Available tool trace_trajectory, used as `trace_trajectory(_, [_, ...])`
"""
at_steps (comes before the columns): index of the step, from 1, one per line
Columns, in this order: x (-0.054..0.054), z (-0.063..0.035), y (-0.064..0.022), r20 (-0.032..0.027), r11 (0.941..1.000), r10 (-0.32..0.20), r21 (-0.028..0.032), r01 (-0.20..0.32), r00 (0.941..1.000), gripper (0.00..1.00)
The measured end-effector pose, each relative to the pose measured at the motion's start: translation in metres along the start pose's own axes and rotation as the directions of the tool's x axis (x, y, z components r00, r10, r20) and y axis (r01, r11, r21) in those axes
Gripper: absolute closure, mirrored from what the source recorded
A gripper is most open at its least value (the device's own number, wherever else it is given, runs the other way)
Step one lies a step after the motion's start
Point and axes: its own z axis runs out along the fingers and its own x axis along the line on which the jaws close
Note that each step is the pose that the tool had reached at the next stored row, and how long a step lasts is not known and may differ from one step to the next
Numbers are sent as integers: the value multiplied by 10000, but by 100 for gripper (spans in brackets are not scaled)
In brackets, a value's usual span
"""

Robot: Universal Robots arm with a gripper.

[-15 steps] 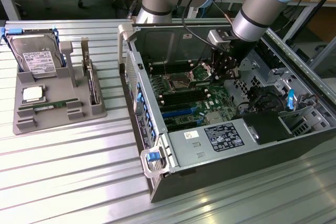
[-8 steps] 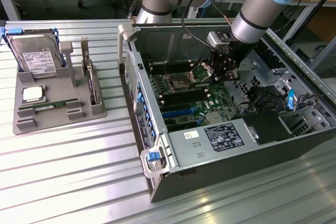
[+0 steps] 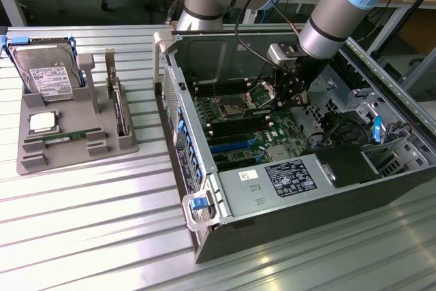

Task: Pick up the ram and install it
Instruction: 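Insert the ram into the slot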

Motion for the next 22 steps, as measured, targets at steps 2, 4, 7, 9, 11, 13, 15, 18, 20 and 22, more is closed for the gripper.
trace_trajectory(2, [1,8,-1,0,10000,0,0,0,10000,88])
trace_trajectory(4, [2,16,-1,-2,10000,0,0,0,10000,88])
trace_trajectory(7, [-11,-118,8,16,10000,-2,6,2,10000,88])
trace_trajectory(9, [-13,-133,9,16,10000,-1,6,1,10000,88])
trace_trajectory(11, [-18,-194,12,17,10000,-2,7,2,10000,88])
trace_trajectory(13, [-29,-306,20,23,10000,-2,7,2,10000,88])
trace_trajectory(15, [-31,-324,24,27,10000,-2,8,2,10000,88])
trace_trajectory(18, [-34,-315,178,-93,10000,5,11,-5,10000,88])
trace_trajectory(20, [-36,-308,268,-412,10000,25,21,-24,9991,88])
trace_trajectory(22, [-37,-298,375,-412,10000,25,29,-24,9991,88])
